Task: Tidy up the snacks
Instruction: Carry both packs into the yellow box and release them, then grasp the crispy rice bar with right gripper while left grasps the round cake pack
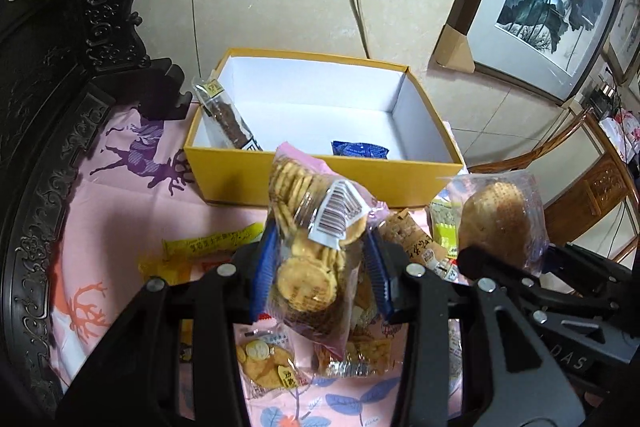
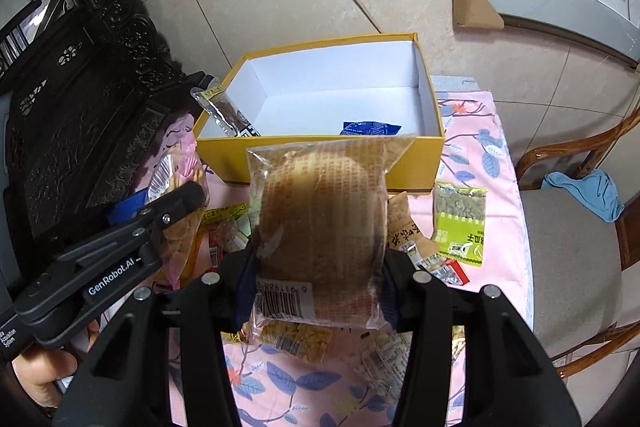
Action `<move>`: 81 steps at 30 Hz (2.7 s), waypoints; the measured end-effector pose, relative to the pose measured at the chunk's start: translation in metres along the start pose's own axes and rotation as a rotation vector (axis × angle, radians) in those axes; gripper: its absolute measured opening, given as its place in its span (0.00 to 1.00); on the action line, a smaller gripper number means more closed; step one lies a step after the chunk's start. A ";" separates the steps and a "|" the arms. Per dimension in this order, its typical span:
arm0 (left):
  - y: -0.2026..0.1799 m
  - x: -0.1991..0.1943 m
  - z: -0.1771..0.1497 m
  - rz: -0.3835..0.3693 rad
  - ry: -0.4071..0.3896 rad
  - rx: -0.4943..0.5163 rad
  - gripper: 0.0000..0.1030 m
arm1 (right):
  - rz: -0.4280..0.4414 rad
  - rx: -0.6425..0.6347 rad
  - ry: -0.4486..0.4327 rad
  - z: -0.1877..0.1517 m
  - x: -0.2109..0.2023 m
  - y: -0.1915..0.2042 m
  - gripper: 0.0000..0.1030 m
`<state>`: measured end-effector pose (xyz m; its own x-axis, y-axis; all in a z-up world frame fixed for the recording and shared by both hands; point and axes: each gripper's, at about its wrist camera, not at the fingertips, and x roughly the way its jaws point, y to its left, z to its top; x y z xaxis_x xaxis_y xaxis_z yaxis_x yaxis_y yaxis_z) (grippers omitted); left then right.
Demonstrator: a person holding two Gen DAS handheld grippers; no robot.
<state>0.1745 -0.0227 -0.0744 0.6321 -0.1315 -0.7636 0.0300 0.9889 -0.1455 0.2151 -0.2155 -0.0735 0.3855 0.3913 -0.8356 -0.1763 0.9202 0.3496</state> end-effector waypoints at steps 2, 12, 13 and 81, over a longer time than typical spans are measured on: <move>0.001 0.006 0.010 0.000 0.000 -0.001 0.40 | -0.001 -0.004 0.003 0.006 0.005 -0.001 0.49; 0.013 0.056 0.115 0.047 -0.017 0.022 0.41 | -0.028 -0.001 -0.032 0.105 0.054 -0.011 0.49; 0.016 0.062 0.124 0.046 -0.016 0.020 0.41 | -0.030 -0.001 -0.034 0.114 0.059 -0.012 0.49; 0.048 0.084 -0.145 0.197 0.365 -0.122 0.89 | 0.124 -0.224 0.355 -0.160 0.080 -0.003 0.48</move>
<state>0.1167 0.0038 -0.2363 0.3007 0.0211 -0.9535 -0.1694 0.9850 -0.0316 0.1021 -0.1891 -0.2096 0.0204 0.4336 -0.9009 -0.4088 0.8260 0.3882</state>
